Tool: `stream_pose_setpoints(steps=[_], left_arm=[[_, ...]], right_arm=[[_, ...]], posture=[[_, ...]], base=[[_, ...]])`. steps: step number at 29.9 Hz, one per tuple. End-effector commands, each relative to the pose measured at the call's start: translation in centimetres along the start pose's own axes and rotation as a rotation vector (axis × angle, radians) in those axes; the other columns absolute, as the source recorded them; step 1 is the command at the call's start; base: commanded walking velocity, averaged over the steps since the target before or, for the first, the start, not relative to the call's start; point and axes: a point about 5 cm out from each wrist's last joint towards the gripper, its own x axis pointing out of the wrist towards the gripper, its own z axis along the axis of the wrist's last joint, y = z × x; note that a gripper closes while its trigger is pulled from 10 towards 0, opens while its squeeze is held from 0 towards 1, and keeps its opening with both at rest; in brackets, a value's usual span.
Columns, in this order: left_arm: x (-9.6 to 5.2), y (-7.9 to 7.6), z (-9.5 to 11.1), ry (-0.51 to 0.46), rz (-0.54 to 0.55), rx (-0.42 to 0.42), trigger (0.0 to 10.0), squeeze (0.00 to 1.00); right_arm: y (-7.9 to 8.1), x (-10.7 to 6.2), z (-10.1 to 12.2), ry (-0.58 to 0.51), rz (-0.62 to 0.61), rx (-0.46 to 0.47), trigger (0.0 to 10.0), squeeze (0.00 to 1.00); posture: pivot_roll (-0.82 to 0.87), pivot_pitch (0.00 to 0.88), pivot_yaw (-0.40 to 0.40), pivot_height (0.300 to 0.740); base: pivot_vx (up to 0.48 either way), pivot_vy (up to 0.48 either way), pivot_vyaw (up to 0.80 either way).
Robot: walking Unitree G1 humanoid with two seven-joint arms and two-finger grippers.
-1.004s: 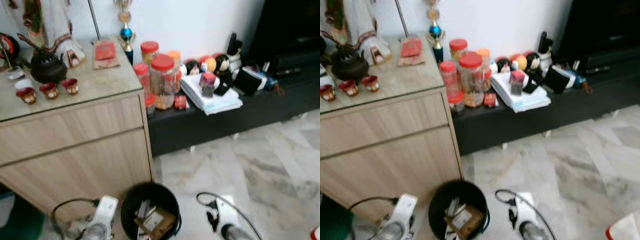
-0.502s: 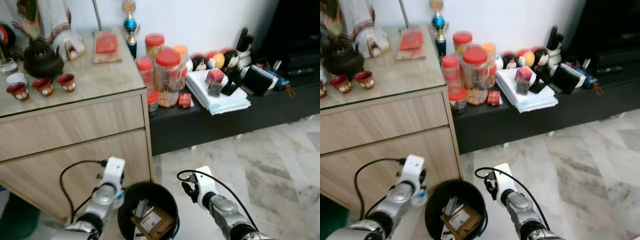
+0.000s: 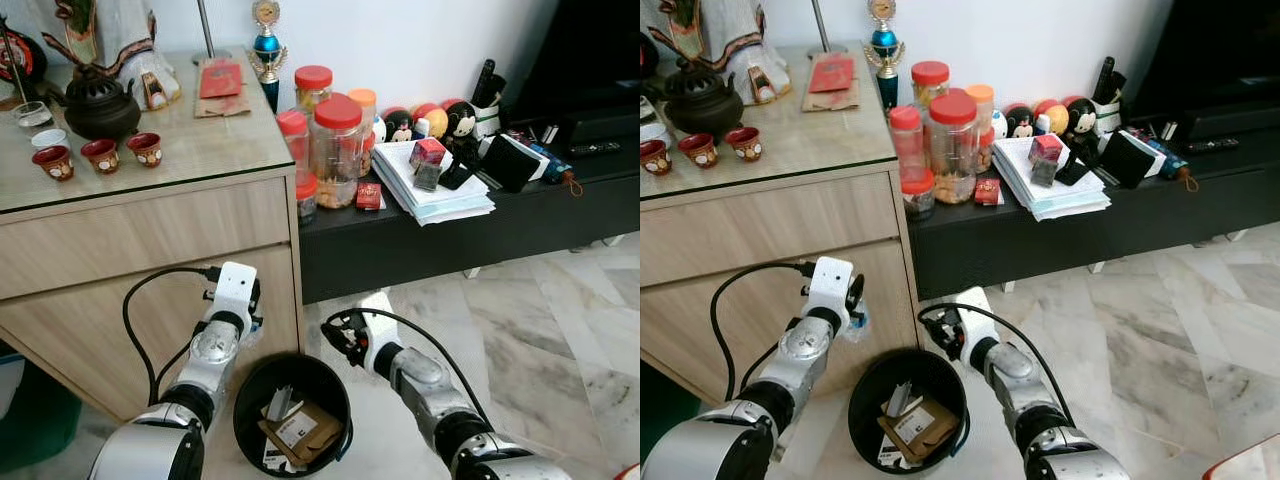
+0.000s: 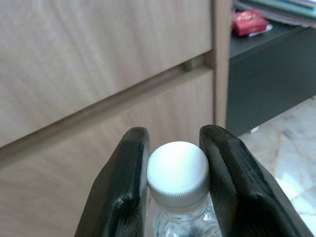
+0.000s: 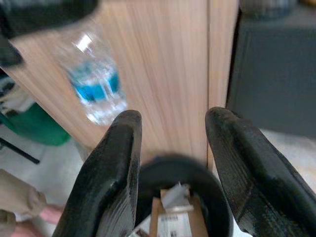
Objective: Picking trash to rubbish bin
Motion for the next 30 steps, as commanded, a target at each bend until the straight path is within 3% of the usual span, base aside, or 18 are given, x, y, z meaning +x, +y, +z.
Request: stream_pose_setpoints(steps=[1,11,12,19,25,28,30], left_arm=[[0.4,0.0,0.9,-0.037,-0.007,-0.01,10.0,1.0],[0.2,0.2,0.5,-0.026,-0.006,-0.009,10.0,1.0],[0.1,0.3,0.2,-0.012,-0.006,-0.008,10.0,0.0],[-0.7,0.5,-1.7,0.072,0.0,-0.025,10.0,0.0],[-4.3,0.9,-7.7,0.338,0.031,0.004,10.0,0.0],[-5.4,1.0,-9.3,0.418,0.044,0.005,10.0,0.0],[-7.6,1.2,-11.8,0.551,0.044,0.045,10.0,0.0]], right_arm=[[-0.2,0.1,0.8,-0.033,0.0,-0.005,10.0,0.0],[-0.3,-0.1,0.3,-0.021,-0.007,0.002,10.0,0.0],[-0.3,-0.2,0.1,-0.015,-0.011,0.005,10.0,0.0],[-0.5,-0.7,-1.1,0.022,-0.056,0.009,10.0,0.0],[-1.9,-3.1,-5.5,0.178,-0.262,0.054,10.0,0.0],[-2.4,-4.2,-6.9,0.227,-0.329,0.08,10.0,0.0],[-2.8,-6.3,-9.5,0.31,-0.422,0.141,10.0,0.0]], posture=[[0.03,0.084,-0.006,0.74],[0.03,0.088,-0.013,0.74],[0.03,0.088,-0.013,0.74],[0.03,0.088,-0.012,0.74],[0.03,0.072,-0.015,0.74],[0.03,0.072,-0.015,0.74],[0.02,0.058,-0.002,0.74]], base=[[0.0,0.0,0.0],[0.0,0.0,0.0],[0.0,0.0,0.0],[0.0,0.0,0.0],[0.0,0.0,0.0],[0.0,0.0,0.0],[0.0,0.0,0.0]])
